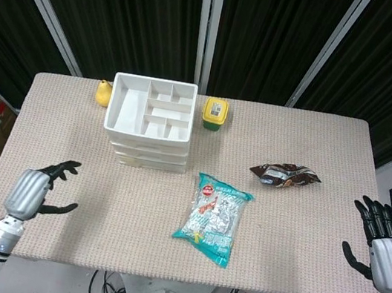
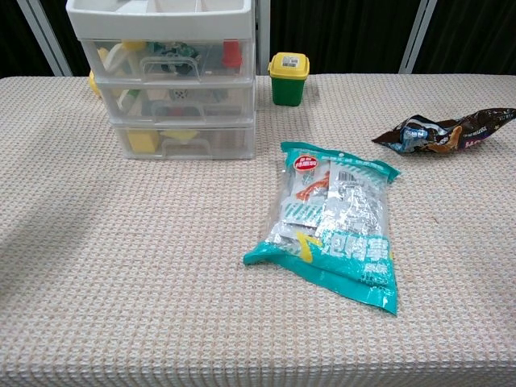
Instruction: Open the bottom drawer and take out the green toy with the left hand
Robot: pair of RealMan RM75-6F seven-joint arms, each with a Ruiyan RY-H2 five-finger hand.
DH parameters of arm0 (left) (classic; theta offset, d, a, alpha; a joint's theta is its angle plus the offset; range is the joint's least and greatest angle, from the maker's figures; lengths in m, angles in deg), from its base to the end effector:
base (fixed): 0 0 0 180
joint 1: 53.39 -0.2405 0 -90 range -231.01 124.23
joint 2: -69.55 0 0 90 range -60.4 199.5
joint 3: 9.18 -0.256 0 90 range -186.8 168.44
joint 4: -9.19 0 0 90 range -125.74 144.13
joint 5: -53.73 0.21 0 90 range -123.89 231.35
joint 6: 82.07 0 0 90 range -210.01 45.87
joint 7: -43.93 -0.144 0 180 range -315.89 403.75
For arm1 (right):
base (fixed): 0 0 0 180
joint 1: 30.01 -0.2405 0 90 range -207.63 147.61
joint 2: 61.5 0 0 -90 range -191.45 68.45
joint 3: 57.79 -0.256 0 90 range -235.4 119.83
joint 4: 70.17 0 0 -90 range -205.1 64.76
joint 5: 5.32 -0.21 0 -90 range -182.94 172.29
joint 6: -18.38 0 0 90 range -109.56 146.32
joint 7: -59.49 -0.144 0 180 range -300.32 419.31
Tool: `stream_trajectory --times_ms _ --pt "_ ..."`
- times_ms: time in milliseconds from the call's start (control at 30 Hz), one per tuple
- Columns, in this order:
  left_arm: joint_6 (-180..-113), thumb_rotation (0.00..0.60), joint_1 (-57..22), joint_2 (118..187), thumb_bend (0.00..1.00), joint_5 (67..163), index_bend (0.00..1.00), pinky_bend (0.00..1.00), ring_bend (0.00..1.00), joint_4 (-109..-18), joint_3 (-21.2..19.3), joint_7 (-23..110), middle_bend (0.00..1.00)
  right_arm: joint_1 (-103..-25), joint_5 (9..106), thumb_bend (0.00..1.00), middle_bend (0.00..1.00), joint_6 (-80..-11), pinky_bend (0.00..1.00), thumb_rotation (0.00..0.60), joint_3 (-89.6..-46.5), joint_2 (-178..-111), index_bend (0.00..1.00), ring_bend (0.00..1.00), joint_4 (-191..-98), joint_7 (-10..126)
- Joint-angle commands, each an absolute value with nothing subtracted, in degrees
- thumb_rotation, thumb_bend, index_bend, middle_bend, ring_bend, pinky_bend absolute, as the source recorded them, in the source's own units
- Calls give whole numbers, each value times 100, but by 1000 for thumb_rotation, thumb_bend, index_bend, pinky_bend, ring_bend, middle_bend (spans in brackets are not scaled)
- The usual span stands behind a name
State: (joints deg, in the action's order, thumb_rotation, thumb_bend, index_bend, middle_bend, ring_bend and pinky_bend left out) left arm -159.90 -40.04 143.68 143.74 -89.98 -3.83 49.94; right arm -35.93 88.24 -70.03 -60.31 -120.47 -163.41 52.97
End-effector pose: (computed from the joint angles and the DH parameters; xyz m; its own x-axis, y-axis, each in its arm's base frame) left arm -0.2256 0.2203 0.0854 0.0412 0.1144 0.9926 0.9723 -0.2332 -0.0135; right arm -0.2905 -0.1838 0.1846 0.3617 0.0463 0.9311 -0.9172 -0.1614 0.3643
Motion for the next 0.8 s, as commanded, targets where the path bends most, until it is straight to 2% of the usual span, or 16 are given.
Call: stream_trajectory --times_ms 33,133,233,467,600,800 --pt "-15273 600 -3437 14935 189 14018 236 928 735 -9225 -138 5797 554 -3614 8834 287 0 -7007 0 600 -6064 -11968 0 0 -16463 5402" --pt "-14889 600 -3172 15291 302 13754 221 994 881 -9141 -25 6358 684 -3646 8803 288 0 -6929 0 600 -6070 -11943 0 0 -16538 5477" --pt "-14537 600 -2907 15552 386 13663 185 1000 945 -8979 38 6791 770 -3683 8777 287 0 -6849 0 600 -6076 -11942 0 0 -16589 5544" --pt "-14255 600 -2506 16254 455 13207 116 1000 986 -8472 361 7014 846 -3731 8734 287 0 -6741 0 600 -6075 -11996 0 0 -16629 5624" --pt "-14053 600 -2330 16572 469 12883 102 1000 989 -8177 523 7272 853 -3727 8712 288 0 -6731 0 600 -6068 -12030 0 0 -16610 5625" --pt "-14183 600 -2295 16990 480 12616 102 1000 989 -7799 725 7609 858 -3709 8690 287 0 -6737 0 600 -6057 -12044 0 0 -16579 5602"
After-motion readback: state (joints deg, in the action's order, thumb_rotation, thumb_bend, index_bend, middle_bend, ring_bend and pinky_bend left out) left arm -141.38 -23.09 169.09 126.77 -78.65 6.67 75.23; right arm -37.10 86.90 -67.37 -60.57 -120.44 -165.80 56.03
